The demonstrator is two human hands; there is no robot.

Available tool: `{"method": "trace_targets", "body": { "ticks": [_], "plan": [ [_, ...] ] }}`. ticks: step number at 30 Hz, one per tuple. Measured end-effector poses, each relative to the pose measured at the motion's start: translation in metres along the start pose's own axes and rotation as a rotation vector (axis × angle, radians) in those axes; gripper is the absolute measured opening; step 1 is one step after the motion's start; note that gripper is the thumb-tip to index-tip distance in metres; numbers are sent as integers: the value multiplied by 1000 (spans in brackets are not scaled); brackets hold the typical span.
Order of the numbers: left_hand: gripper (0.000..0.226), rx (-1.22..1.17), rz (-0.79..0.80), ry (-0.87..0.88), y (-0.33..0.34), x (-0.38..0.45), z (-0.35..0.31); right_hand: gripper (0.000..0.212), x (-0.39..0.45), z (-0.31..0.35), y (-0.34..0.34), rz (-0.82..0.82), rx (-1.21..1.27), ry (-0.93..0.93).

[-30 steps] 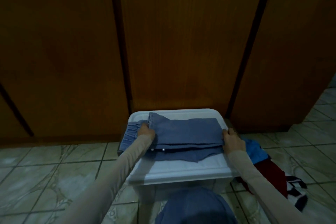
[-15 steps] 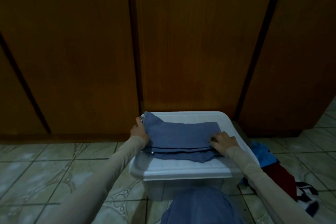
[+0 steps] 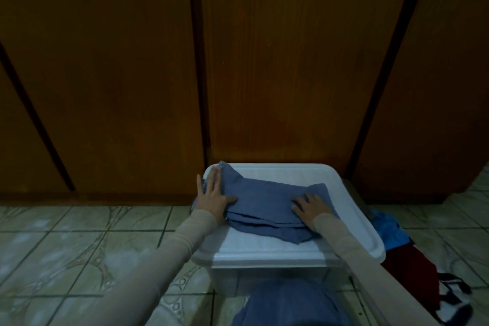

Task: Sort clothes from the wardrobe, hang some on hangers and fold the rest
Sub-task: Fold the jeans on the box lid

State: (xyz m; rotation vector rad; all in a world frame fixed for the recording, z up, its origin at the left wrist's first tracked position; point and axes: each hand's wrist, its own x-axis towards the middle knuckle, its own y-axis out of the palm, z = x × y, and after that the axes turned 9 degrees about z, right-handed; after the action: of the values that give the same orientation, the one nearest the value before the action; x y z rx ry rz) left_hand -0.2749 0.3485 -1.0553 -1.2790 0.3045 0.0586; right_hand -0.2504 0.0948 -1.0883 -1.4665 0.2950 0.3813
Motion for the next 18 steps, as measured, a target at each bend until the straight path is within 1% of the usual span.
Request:
{"method": "trace_targets", "body": {
  "ticks": [2, 4, 6, 8, 9, 10, 12, 14, 15, 17, 18],
  "plan": [
    [49, -45, -69, -46, -3, 11, -10, 47, 0, -6, -1, 7, 47, 68],
    [47, -164, -127, -106, -4, 23, -21, 46, 0, -13, -3, 4, 36, 116],
    [46, -370, -204, -214, -8, 29, -38, 43, 1, -22, -7, -27, -19, 157],
    [46, -487, -141, -241, -9, 32, -51, 45, 1, -32, -13, -12, -94, 215],
    [47, -528, -77, -191, -4, 35, -60, 49, 0, -36, -16, 7, -126, 245],
    [51, -617, -89, -183, -2, 34, -66, 52, -2, -39, -18, 34, -144, 277],
    [49, -697, -112, -91, 7, 34, -78, 56, -4, -41, -15, 54, -140, 324],
    [52, -771, -186, -5, 22, 40, -83, 55, -4, -43, -7, 55, -64, 327],
    [55, -790, -189, 52, 26, 41, -85, 54, -4, -43, -4, 41, -22, 316],
    [61, -639, -166, 93, 37, 51, -83, 52, -6, -45, -4, -5, -22, 294],
    [61, -657, -168, 108, 42, 54, -82, 51, -8, -45, -6, -32, -58, 287]
  ]
}}
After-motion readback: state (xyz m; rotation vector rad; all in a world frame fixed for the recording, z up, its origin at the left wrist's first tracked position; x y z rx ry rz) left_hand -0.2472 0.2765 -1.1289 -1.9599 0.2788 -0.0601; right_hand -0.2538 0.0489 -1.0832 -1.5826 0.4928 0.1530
